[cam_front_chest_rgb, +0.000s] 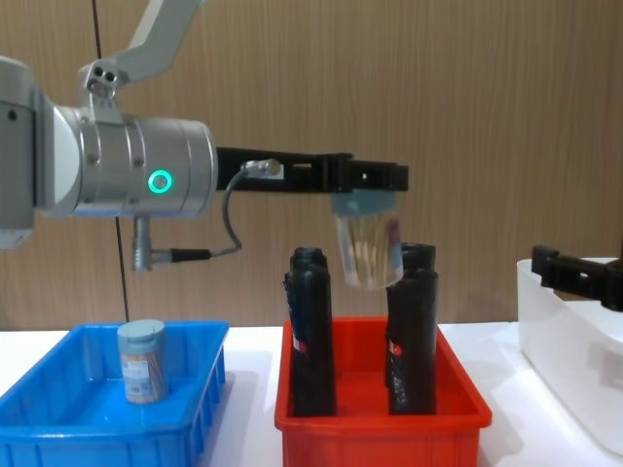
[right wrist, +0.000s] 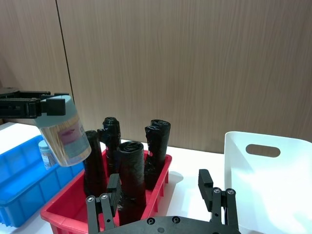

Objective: Pick the cotton swabs from the blue box and place them into the white box.

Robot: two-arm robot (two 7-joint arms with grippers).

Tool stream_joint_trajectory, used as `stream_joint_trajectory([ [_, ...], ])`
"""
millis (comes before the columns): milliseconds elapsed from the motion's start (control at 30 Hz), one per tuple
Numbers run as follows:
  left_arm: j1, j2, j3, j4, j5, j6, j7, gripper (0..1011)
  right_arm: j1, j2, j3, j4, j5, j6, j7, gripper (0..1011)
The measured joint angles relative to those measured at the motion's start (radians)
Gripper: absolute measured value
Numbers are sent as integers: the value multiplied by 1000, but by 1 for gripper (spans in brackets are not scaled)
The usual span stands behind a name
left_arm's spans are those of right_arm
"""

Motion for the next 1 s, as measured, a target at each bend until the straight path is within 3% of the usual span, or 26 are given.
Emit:
stream_joint_trajectory([
  [767, -30, -17, 7, 20, 0, 21, -20, 670, 1, -1, 0, 0, -1, 2, 2, 1002],
  [1000, -33, -19, 8, 22, 0, 23, -22, 671, 11, -3, -2, -4, -15, 33, 16, 1002],
])
